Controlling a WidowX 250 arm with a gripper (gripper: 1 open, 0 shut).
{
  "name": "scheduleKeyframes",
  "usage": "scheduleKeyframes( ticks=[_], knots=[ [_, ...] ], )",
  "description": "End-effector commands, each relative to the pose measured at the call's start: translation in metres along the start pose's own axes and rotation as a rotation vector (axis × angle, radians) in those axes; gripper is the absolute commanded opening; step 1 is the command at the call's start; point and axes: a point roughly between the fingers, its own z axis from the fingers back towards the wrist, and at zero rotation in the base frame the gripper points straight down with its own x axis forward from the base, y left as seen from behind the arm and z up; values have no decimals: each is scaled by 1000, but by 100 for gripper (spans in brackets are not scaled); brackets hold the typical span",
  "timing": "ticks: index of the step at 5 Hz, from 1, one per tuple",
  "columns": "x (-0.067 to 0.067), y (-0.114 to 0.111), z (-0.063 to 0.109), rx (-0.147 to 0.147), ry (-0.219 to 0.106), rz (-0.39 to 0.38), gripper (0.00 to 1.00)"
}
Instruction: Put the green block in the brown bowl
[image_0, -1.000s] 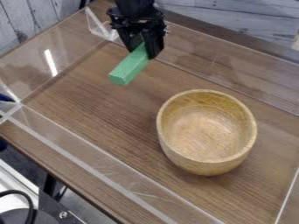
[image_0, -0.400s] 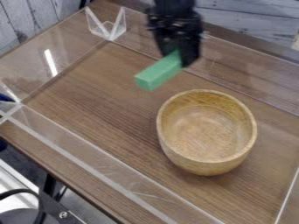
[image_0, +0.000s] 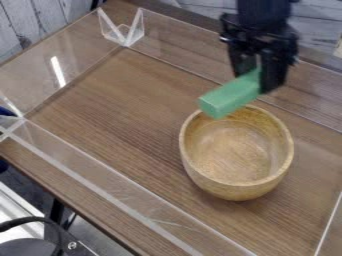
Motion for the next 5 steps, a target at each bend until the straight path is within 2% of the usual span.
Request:
scheduleKeyframes(
  ticks=[1,2,5],
  knots=[
    [6,-7,18,32,-65,-3,0],
    [-4,-12,5,21,-36,-35,0],
    [9,-16,-16,3,9,-43,0]
  ],
)
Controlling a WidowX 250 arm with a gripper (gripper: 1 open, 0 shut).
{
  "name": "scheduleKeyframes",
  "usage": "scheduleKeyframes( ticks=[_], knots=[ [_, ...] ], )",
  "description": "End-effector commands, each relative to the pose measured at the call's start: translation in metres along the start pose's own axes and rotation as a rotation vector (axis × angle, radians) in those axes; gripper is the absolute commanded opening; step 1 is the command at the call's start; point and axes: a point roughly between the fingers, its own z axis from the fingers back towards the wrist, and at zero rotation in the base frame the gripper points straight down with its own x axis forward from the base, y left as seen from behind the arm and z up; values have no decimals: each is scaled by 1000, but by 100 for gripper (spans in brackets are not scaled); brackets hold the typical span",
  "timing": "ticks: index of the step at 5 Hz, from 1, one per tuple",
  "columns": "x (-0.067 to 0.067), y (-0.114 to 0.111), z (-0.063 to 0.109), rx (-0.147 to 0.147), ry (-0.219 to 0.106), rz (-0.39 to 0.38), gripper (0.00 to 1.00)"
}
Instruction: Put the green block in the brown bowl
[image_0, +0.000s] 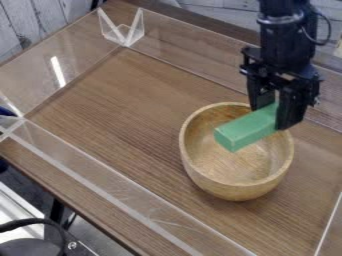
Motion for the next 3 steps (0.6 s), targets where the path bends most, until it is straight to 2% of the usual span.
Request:
scheduleKeyframes(
  ticks=[1,2,3],
  knots=[
    [9,-15,9,18,-38,-39,0],
    [3,-19,6,17,-24,-19,0],
    [10,-12,6,45,14,-9,0]
  ],
)
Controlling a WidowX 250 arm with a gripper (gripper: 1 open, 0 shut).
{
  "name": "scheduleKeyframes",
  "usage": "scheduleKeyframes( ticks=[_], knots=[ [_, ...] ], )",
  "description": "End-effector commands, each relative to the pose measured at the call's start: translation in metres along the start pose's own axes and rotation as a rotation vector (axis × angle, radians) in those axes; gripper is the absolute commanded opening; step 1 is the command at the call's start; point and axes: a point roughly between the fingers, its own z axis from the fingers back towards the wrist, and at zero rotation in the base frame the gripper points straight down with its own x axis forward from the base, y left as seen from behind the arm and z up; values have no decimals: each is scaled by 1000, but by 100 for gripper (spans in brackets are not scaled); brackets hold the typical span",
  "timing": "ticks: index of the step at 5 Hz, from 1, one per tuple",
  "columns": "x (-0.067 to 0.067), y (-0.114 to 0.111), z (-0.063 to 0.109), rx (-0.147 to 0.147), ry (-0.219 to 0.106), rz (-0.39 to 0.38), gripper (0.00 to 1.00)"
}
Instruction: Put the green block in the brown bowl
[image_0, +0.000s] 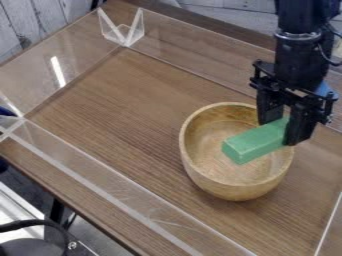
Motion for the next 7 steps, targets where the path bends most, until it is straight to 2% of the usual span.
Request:
scheduleKeyframes(
  ticks=[1,3,5,7],
  knots=[
    [14,2,19,44,-29,-8,0],
    [12,13,3,33,37,20,0],
    [19,39,-15,31,81,79,0],
    [20,54,-12,19,94,62,0]
  ],
)
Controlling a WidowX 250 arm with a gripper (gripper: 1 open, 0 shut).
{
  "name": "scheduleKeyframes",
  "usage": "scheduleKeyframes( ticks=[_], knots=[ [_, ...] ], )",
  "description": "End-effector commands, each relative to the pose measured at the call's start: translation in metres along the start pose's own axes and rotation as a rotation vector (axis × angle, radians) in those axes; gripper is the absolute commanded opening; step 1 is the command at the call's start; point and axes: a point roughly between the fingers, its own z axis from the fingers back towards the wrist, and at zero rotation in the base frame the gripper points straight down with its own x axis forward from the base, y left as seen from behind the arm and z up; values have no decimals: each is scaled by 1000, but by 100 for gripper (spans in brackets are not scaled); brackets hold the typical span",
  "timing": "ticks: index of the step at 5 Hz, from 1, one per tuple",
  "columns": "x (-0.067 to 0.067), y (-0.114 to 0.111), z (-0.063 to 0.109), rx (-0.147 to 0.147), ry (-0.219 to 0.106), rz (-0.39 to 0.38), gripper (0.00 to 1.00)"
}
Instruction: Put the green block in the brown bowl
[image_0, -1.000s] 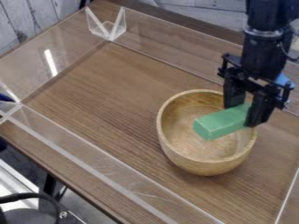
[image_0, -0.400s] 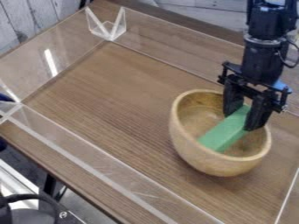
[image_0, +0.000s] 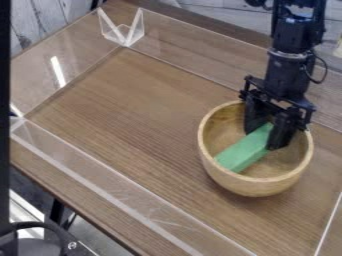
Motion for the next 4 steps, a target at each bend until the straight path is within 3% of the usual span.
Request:
scheduleKeyframes(
  ticks=[1,3,4],
  knots=[
    [2,11,20,18,-62,10,0],
    [-3,22,14,10,-43,44,0],
    [-1,23,3,17,-51,17,0]
  ],
)
